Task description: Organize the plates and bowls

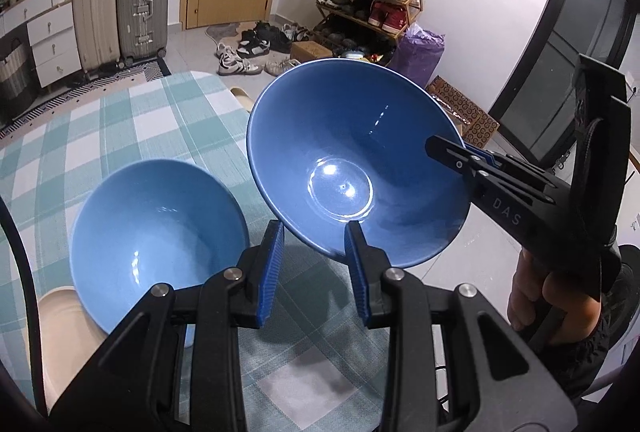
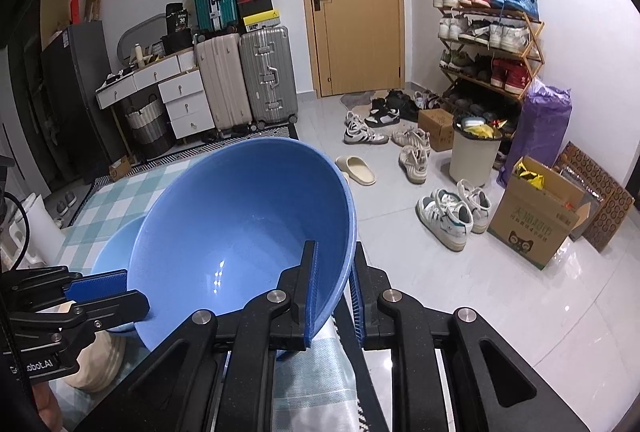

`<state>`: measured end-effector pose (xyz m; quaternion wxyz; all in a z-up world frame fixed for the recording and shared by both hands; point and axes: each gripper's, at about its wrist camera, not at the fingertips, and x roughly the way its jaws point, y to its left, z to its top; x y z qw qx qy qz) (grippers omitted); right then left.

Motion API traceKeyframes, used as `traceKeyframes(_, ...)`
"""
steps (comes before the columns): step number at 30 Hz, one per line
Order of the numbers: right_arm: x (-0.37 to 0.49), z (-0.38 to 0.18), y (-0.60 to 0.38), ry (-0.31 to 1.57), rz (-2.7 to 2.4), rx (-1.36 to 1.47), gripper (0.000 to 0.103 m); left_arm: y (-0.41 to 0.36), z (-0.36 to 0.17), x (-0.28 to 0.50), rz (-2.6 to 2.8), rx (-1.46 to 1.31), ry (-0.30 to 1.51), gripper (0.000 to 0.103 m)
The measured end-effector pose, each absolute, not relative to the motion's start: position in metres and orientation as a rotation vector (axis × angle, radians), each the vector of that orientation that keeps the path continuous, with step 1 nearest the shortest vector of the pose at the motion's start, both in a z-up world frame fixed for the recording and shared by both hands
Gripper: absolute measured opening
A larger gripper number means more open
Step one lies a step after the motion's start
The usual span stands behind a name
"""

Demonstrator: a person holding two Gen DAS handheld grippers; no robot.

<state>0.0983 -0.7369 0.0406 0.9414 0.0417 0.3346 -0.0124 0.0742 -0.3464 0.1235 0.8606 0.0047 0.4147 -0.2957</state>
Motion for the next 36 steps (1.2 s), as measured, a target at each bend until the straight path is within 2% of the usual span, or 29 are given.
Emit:
traceKeyframes(20,0.093,0.086,-0.665,0.609,0.07,0.042,0.016,-0.274,0.175,0.037,-0.531,-0.033,0.781,0.028)
traceKeyframes(36,0.117,0.078,-0.593,0.651,0.187,-0.027,0.019,-0.189,0.184,0.034,-0.42,-0.119,0.765,0.028)
